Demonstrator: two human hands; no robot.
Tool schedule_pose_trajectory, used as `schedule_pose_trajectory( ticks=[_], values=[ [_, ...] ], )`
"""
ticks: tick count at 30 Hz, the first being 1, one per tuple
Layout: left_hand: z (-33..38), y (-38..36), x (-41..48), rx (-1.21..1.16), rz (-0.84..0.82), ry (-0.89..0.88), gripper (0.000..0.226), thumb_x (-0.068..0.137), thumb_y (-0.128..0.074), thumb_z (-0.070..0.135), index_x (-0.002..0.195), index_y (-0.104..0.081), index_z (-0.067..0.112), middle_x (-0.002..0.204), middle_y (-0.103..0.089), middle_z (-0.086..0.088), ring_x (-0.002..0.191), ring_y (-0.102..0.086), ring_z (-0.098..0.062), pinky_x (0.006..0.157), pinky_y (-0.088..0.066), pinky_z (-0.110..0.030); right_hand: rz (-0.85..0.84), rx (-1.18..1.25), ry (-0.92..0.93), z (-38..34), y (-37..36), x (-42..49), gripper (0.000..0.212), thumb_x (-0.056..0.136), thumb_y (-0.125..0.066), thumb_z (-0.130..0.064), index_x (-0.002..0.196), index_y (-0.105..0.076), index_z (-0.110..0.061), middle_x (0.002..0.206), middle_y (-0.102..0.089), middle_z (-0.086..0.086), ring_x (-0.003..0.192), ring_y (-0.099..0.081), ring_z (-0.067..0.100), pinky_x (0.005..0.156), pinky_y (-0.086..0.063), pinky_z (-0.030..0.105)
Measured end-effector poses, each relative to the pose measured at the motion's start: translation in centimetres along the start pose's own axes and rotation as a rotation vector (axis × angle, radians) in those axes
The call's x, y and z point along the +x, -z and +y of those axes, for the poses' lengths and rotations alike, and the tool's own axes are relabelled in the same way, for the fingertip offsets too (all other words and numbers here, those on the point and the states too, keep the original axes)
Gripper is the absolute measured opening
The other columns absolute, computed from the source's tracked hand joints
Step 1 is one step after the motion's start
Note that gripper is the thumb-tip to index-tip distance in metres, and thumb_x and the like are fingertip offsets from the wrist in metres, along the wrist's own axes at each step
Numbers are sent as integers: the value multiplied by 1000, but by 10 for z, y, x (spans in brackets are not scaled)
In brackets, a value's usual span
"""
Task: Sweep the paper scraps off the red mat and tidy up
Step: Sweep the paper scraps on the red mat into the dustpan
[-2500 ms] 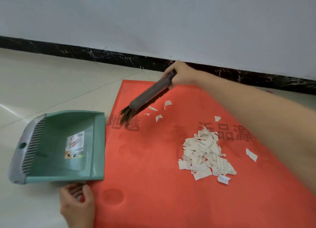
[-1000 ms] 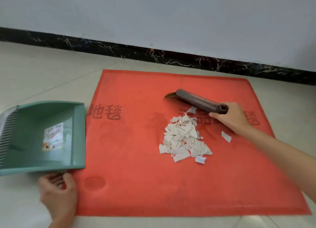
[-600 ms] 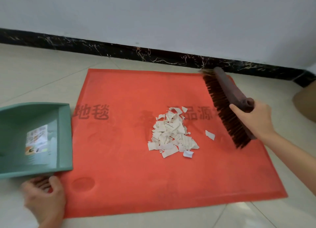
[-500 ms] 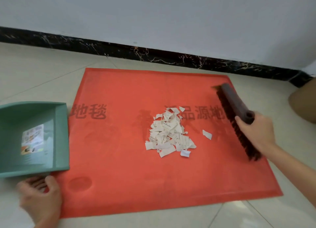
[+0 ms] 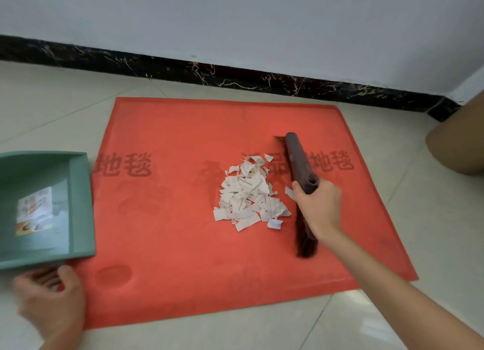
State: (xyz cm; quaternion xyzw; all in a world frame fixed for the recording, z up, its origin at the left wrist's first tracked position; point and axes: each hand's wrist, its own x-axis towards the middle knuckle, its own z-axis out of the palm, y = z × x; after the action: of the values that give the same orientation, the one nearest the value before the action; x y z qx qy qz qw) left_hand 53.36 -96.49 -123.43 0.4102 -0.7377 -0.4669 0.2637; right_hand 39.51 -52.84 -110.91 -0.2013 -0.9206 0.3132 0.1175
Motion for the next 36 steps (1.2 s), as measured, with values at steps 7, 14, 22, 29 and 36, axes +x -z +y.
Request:
schedule_pose_trajectory(
  ticks=[7,14,22,29,36],
  values=[
    [14,-7,-9,-7,89,2,10,83,-49,41,84,-40,42,79,-48,24,57,-50,18,59,-42,-4,13,66,12,-33,-14,-7,29,77,-71,-33,59,-58,-14,60,-65,6,64,-62,30,55,-41,31],
    [15,-3,-7,107,117,2,12,84,-50,39,82,-38,43,86,-58,-7,62,-48,7,66,-44,-12,208,-120,-30,3,31,-1,33,80,-71,-32,90,-72,0,82,-71,24,84,-68,42,67,-49,40],
    [29,-3,-18,137,125,-55,24,89,-54,24,80,-35,35,90,-58,-11,61,-53,6,76,-46,-36,55,-109,-55,-18,-13,-30,24,84,-65,-30,80,-69,-7,74,-69,15,75,-66,38,58,-35,30],
    [27,4,-18,195,104,-38,22,83,-50,41,93,-41,23,95,-61,-27,83,-62,-41,80,-52,-52,91,61,161,-20,59,-6,26,77,-78,-30,70,-67,-8,60,-62,4,63,-61,18,58,-36,31],
    [34,0,-22,178,79,-19,24,91,-58,17,105,-45,2,101,-59,-30,88,-59,-42,81,-46,-50,-745,38,531,-7,72,-35,32,64,-83,-33,59,-54,-20,52,-47,-8,50,-39,1,49,-29,17]
  ],
)
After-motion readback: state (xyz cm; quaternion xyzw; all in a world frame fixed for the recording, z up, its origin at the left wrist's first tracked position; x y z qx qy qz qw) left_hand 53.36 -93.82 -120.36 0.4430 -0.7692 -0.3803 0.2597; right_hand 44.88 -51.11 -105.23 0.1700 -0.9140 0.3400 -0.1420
